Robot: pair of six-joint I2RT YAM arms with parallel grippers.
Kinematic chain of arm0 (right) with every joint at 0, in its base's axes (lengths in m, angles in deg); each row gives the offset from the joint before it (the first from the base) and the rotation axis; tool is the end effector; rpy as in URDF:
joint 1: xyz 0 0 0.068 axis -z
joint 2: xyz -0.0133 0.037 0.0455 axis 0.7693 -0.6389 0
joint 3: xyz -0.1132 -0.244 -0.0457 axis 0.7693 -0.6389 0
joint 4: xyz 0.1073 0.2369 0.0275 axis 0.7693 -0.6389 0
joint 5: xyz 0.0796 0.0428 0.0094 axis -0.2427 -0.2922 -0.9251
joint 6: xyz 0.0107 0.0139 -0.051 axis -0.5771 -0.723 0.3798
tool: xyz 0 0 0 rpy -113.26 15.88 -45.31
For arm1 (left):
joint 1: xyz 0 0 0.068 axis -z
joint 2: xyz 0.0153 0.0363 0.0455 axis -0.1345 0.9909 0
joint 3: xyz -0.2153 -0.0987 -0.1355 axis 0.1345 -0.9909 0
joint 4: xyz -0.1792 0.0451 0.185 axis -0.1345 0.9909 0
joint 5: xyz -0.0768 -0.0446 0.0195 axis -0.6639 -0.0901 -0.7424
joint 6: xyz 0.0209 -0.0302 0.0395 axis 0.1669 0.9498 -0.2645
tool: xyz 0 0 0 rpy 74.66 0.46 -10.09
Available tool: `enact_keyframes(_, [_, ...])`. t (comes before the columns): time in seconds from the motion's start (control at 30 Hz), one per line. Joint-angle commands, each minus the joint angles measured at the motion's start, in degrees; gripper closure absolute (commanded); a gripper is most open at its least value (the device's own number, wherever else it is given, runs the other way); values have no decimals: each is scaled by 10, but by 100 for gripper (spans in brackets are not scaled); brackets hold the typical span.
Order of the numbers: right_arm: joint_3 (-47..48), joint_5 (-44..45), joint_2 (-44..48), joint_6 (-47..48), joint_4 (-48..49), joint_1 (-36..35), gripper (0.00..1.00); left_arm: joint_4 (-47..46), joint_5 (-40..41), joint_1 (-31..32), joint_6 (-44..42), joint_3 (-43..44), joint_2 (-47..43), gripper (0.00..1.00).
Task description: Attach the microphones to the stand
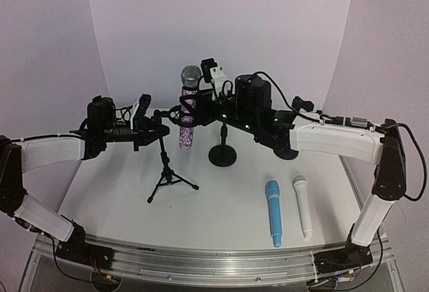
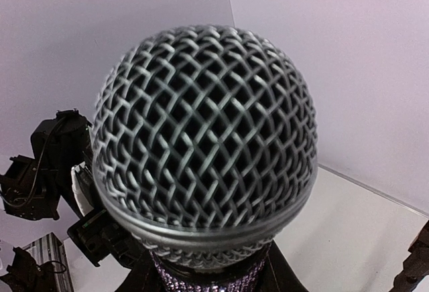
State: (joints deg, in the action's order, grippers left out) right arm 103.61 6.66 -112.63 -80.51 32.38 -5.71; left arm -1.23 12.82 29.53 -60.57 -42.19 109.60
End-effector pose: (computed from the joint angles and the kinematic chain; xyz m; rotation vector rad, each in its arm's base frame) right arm 0.2485 0.3621 0.3609 -0.5891 1.4965 0.7909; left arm 0.2676 -0.1381 0.2698 1.1089 1.4223 -0.9852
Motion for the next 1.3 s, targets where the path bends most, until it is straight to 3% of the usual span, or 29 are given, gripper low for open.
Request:
enact_keyframes(0.0, [-33, -8, -13, 6, -24, 0, 100, -12, -13, 2, 39, 2, -9, 100])
enact_keyframes(0.27, [-30, -19, -9, 27, -35, 0, 98, -7, -11, 1, 32, 2, -9, 100])
enact_keyframes(0.3, [-27, -21, -8, 32, -38, 0, 92, -6, -11, 1, 31, 2, -9, 100])
enact_keyframes(0.37, [-20, -22, -4, 38, -51, 0, 64, -5, -11, 0, 30, 3, -8, 100])
enact_keyframes(0.43, [-14, -23, 3, 39, -59, 0, 48, -4, -10, -4, 27, 3, -9, 100])
enact_keyframes(0.63, [14, -34, 27, 46, -74, 0, 34, 6, -12, -11, 15, 5, -9, 100])
enact_keyframes(0.77, [30, -34, 39, 54, -100, 0, 13, 4, -11, -12, 12, 6, -7, 100])
enact_keyframes(1.27, [2, -6, 123, 90, -126, 0, 8, 20, -18, -60, -67, 68, 31, 100])
